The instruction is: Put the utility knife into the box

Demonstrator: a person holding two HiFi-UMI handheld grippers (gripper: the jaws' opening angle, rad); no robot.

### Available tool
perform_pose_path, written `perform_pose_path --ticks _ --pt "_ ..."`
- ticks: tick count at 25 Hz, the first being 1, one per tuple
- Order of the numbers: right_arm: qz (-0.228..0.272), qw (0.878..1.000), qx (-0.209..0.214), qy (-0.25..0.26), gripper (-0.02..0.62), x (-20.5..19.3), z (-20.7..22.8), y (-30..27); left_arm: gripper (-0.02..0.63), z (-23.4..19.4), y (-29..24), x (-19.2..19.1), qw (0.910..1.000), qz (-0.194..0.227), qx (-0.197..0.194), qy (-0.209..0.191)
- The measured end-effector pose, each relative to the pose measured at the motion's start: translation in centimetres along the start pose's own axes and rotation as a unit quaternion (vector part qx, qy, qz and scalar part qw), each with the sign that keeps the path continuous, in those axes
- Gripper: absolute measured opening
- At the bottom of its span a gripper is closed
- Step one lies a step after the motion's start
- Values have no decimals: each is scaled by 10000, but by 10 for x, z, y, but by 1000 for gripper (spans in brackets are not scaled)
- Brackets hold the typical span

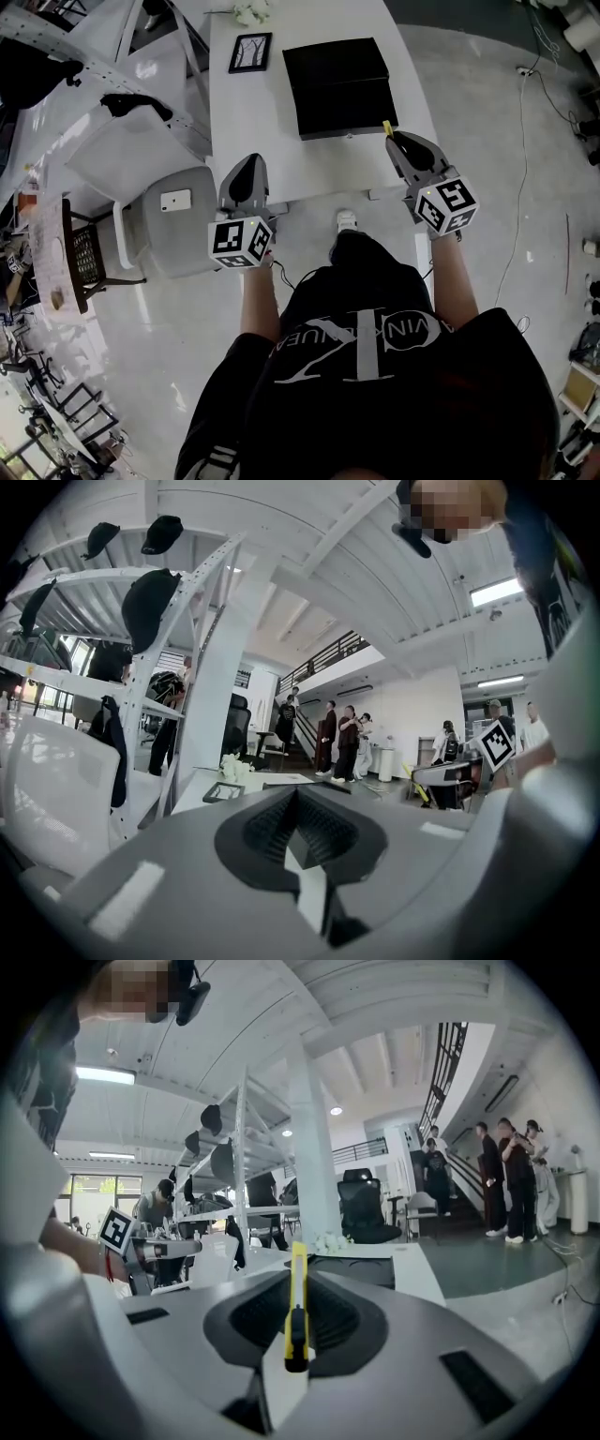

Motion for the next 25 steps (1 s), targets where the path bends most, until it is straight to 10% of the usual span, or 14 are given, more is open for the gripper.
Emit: perform_pose_path --ticks 11,25 --pt "-800 9946 468 469 61 3 28 -71 12 -18 -51 -3 9997 -223 4 37" --pt "-1983 9595 1520 1298 61 -18 38 -131 12 -20 -103 -8 9994 -335 74 33"
Point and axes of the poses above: the fingertips, and each gripper's own axes: y backward along the fingers, z to its right, x out of its top, the point moved 5 cm from there along y, backward along the fingers, and after that the axes turned 2 degrees about -y, right-handed, at the moved point
